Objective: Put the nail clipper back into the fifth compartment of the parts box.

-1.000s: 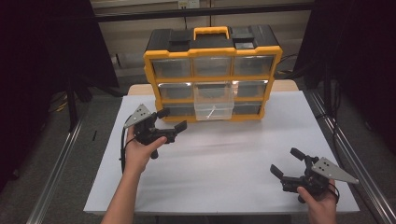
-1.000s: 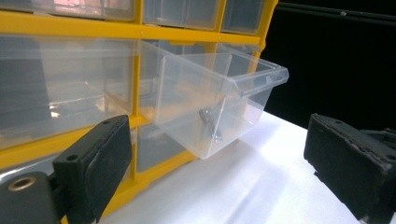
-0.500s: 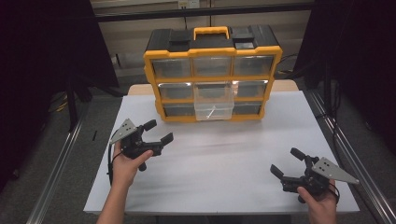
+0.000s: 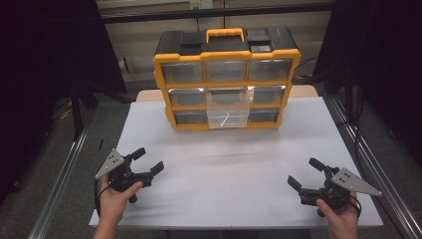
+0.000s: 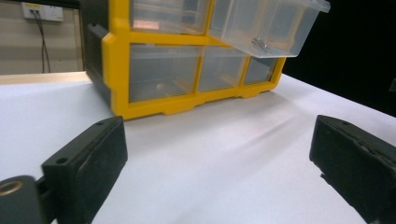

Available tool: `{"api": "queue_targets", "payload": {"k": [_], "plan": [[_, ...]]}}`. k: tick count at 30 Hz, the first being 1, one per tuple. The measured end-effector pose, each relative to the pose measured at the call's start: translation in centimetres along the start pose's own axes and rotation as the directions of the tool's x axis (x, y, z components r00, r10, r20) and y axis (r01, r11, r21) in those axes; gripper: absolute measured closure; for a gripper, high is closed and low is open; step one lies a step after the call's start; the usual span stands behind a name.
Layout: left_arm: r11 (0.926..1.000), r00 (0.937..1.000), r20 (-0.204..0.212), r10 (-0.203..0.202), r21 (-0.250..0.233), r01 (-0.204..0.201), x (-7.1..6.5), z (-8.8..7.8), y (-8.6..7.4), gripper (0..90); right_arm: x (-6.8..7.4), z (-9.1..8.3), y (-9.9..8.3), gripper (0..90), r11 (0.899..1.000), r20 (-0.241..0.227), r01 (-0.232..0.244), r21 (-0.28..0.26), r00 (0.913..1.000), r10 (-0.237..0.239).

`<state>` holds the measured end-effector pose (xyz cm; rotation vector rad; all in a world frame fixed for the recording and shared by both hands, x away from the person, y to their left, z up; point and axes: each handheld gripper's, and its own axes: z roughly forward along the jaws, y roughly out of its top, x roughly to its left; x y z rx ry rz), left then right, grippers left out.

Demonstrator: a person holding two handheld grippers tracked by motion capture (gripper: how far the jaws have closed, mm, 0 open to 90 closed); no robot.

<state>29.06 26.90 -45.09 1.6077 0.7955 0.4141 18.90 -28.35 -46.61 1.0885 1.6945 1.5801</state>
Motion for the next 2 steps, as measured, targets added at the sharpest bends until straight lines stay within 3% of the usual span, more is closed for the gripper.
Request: {"api": "queue_targets", "payload": {"k": [2], "plan": [[1.0,1.0,0.0,0.002,0.0,-0.002,0.22,-0.47,-0.31,3.5,0.01,0.01,0.0,1.1,1.0,0.0,0.001,-0.001,1.0,-0.001]]}}
